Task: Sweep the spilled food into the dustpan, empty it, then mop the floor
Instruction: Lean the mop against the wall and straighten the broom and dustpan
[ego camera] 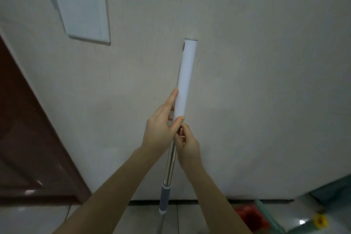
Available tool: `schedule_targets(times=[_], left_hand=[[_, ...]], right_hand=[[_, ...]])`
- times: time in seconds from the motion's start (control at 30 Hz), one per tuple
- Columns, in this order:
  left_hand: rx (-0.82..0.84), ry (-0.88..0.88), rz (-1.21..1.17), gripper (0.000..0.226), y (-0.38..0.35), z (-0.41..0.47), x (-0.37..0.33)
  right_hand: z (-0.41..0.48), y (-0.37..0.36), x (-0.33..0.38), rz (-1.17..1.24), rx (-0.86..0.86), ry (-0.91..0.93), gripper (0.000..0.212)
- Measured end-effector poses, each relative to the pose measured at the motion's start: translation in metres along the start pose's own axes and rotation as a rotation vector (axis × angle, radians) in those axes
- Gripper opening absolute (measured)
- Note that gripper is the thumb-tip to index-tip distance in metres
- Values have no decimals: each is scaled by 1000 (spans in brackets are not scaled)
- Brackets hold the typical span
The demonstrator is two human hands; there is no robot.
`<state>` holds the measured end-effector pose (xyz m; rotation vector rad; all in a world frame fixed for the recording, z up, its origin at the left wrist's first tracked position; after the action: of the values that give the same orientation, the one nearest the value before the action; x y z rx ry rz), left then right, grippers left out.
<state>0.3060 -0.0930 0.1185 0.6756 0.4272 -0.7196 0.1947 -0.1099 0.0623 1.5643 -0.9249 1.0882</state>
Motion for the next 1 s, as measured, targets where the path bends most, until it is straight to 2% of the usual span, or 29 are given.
schedule_targets(times=[0.13,0.27,0.43,0.57,0.77,0.93,1.0], left_hand=[[-21,-26,24,71,-1,-3,1],[-6,-12,26,71,-2,-10,-1],[-47,119,9,70,2,-36,-5],[-68,203,42,74,-9,-86,-30],[166,243,-50,73,-102,-157,-88],[386,316,-134,72,-203,-218,-152],[450,357,-186,71,-240,-240,-176]], right_hand=[[-1,0,0,-23,-39,5,12],[3,7,1,-106,2,-22,24],[-19,48,-19,-192,-17,-69,30],[-56,95,-55,-209,12,-147,22],[-112,206,-96,-321,-61,-131,21],[-155,324,-128,-659,-279,87,25],[-163,362,-146,-721,-328,105,31]])
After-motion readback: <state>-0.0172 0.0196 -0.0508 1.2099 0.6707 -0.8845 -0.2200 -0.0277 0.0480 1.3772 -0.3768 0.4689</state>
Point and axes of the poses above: each hand's wrist, its own z-axis towards the middle knuckle, its own y-axis out of the back of the hand, x = y × z, the point moved 8 cm from there along z, towards the middle knuckle, and after that the axes turned 15 degrees about -y, right-handed, at the moved point
